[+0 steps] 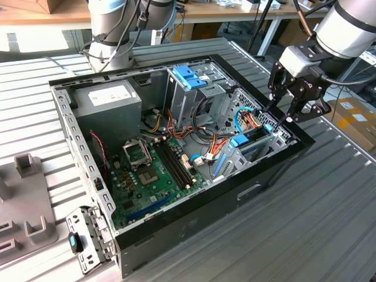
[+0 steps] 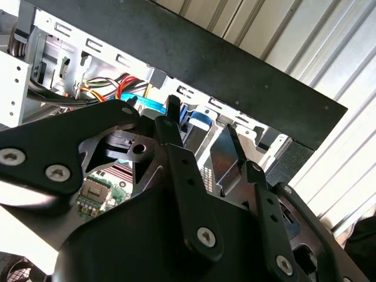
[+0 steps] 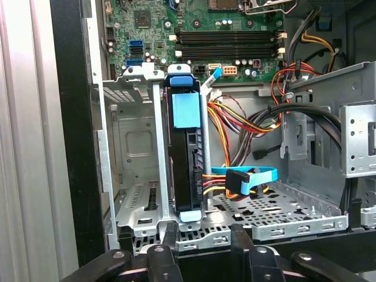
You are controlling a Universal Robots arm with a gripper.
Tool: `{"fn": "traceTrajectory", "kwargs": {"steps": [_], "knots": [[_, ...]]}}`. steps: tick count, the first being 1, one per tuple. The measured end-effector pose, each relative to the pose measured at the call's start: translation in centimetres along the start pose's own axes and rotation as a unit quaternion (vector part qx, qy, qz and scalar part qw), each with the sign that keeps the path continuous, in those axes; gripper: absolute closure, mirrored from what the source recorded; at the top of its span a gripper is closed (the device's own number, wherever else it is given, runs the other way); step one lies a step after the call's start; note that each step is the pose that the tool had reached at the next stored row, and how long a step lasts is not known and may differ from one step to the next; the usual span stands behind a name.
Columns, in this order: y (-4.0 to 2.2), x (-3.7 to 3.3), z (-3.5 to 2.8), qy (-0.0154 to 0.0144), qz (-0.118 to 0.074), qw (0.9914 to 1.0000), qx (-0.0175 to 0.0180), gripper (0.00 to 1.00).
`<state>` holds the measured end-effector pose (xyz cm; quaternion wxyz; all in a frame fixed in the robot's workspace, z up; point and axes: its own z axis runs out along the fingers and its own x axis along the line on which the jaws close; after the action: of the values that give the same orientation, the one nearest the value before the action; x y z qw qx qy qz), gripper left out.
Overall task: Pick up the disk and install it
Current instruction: 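Insert the second disk wire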
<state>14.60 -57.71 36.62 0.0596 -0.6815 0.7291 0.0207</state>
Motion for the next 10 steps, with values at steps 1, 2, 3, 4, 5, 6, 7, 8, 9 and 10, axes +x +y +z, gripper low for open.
{"fn": "traceTrajectory", "kwargs": {"steps": [1, 2, 3, 4, 5, 6, 7, 8, 9, 10], "knots": [[0.0, 0.0, 0.0, 0.0, 0.0, 1.0, 0.0, 0.52], [0.0, -0.01, 0.0, 0.0, 0.0, 1.0, 0.0, 0.52], [0.0, -0.01, 0.0, 0.0, 0.0, 1.0, 0.0, 0.52], [0.03, -0.01, 0.0, 0.0, 0.0, 1.0, 0.0, 0.52], [0.08, -0.01, -0.01, 0.0, 0.0, 1.0, 0.0, 0.52], [0.1, -0.02, 0.0, 0.0, 0.0, 1.0, 0.0, 0.52], [0.12, -0.02, -0.01, 0.0001, 0.0, 1.0, 0.0, 0.52], [0.16, -0.02, -0.01, 0.0001, 0.0, 1.0, 0.0, 0.52], [0.18, -0.02, -0.01, 0.0, 0.0, 1.0, 0.0, 0.52], [0.2, -0.02, -0.01, 0.0001, 0.0, 1.0, 0.0, 0.52]]}}
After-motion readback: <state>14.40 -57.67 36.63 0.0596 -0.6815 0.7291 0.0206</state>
